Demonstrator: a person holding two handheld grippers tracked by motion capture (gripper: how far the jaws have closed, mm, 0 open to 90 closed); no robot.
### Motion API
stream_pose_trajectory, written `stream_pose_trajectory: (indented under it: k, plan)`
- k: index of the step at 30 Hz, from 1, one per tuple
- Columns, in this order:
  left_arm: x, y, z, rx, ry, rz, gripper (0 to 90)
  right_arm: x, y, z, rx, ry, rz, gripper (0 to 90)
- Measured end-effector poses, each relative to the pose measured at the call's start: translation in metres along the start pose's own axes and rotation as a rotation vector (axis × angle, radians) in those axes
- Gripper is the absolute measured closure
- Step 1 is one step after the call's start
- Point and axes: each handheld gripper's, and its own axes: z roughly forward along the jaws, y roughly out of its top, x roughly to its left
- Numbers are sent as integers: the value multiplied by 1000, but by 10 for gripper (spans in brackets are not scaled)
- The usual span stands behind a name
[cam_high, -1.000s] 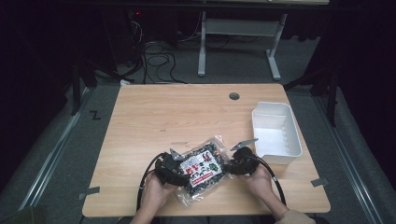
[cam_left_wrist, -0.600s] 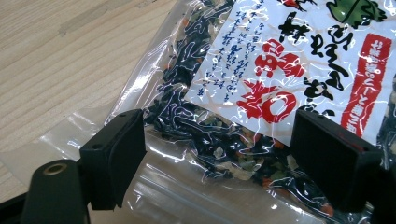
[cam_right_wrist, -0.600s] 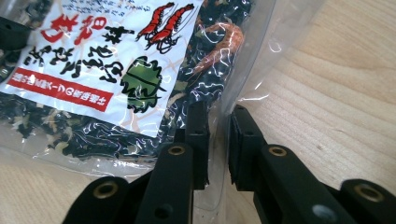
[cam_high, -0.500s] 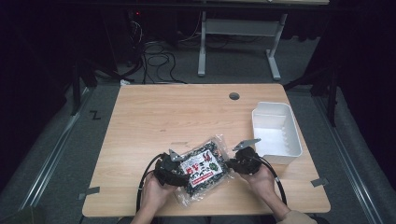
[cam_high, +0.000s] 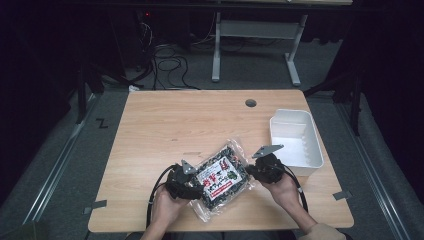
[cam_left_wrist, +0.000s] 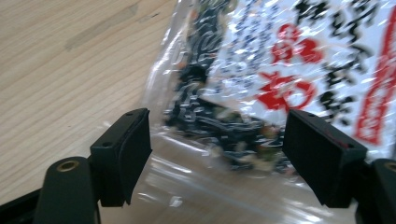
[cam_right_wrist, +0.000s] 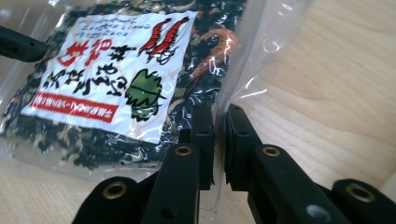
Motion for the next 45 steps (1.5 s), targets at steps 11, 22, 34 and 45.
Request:
stream_pose_trajectory:
  k: [11, 22, 34, 45]
  plan:
    - [0, 0, 0, -3, 1, -9, 252, -10, 10, -23, -33, -16, -10, 876]
    - [0, 0, 0, 0, -5, -15, 260, -16, 26, -47, -59, -33, -36, 879]
    - [1, 0, 0, -2, -4, -17, 273, -18, 40, -67, -70, -46, -78, 879]
    - [1, 0, 0, 8, 0, -12, 279, -20, 44, -79, -73, -48, -89, 877]
